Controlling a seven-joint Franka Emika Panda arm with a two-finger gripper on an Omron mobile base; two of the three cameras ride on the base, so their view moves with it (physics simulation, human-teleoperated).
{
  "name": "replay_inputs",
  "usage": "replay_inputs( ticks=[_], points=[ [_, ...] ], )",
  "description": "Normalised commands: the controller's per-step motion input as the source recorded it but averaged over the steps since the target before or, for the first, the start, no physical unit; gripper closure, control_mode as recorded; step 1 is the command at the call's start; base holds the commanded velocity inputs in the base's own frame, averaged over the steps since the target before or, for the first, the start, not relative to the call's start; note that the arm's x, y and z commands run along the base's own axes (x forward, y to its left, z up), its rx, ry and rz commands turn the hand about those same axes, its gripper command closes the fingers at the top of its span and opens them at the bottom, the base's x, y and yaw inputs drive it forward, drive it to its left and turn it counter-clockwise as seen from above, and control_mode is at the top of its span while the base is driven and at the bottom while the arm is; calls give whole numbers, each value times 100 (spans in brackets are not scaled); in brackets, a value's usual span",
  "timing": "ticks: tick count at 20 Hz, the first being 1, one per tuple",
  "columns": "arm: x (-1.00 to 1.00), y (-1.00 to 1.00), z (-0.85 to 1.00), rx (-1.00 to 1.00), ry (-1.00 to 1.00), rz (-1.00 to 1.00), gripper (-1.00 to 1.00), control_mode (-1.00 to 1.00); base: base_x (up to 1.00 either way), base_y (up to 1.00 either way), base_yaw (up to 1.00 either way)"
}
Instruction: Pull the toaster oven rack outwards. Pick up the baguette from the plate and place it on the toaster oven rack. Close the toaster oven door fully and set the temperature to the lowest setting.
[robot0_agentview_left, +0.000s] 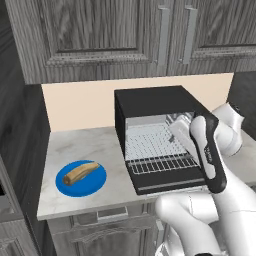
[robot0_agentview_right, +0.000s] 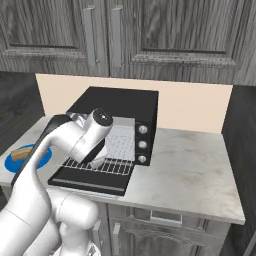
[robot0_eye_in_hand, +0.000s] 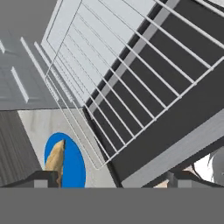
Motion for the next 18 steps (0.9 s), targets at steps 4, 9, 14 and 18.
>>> replay_inputs(
  ticks=[4,9,14,18],
  points=[
    [-45,0,56,-8,5,17,-100,-100,0,0,0],
    [-16,22,38,-13,-1,20,-100,-100,0,0,0],
    [-1,83,3,-20,-1,20,-100,-100,0,0,0],
    [0,96,-1,-17,0,10,-100,-100,0,0,0]
  ],
)
